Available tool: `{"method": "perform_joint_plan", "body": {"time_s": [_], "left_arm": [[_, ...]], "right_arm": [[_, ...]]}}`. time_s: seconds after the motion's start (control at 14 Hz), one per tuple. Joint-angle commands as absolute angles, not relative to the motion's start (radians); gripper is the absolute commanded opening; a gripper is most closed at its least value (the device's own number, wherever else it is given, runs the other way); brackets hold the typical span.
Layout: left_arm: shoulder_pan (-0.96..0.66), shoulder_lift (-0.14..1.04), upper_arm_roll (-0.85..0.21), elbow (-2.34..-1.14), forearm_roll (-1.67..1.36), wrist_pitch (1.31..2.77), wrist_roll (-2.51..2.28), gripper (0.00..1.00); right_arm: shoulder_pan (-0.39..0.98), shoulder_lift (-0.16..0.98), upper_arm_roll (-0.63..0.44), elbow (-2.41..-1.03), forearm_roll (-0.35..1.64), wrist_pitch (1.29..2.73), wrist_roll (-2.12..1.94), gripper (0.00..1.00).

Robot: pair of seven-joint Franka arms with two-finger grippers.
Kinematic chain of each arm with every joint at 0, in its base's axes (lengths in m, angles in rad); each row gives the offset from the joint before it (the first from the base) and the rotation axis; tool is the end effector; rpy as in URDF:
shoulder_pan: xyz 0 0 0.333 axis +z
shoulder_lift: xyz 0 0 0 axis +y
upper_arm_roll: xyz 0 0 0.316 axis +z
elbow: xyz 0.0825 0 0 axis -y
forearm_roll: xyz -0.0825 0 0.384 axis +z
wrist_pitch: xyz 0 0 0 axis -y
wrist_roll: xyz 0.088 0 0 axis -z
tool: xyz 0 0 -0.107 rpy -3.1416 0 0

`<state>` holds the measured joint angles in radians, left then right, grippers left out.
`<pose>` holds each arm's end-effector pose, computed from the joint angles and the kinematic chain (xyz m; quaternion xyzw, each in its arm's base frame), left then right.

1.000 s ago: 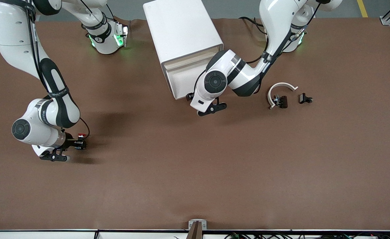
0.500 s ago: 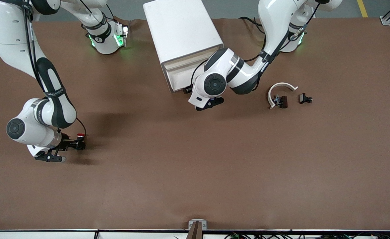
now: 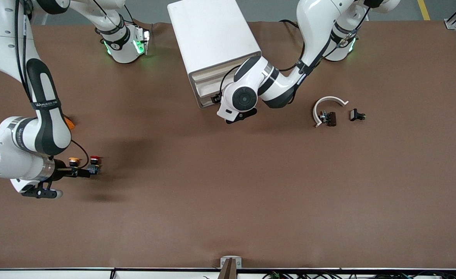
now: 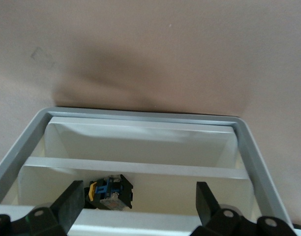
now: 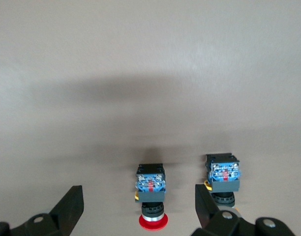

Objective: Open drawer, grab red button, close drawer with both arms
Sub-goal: 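Push the drawer shut with the left gripper while the right gripper withdraws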

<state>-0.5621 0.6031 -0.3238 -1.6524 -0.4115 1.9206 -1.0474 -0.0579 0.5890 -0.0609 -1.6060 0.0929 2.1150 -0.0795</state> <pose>0.4077 -0.5086 0.2644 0.9324 0.1861 -0.3087 0.0280 0.6795 -0.0716 0.2794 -0.9982 0.0408 0.0369 0.0254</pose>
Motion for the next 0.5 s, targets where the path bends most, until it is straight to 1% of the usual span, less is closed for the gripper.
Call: {"method": "perform_joint_plan", "body": {"time_s": [0.0, 0.21, 0.43], "left_arm": [[-0.558, 0.609, -0.339, -1.657, -0.465, 1.887, -1.06, 1.0], [-0.554, 0.611, -0.344, -1.655, -0.532, 1.846, -1.06, 1.0], [-0.552, 0.612, -0.344, -1.655, -0.578, 1.819, -1.06, 1.0]], "right_arm": [[-0.063, 0.581, -0.054, -1.566, 0.081, 2.062, -0.08, 1.0], [-0.066, 0.562, -0.054, -1.471, 0.086, 1.898, -0.072, 1.0], [-0.069, 0.474, -0.054, -1.456, 0.087, 1.778, -0.071, 1.0]]}}
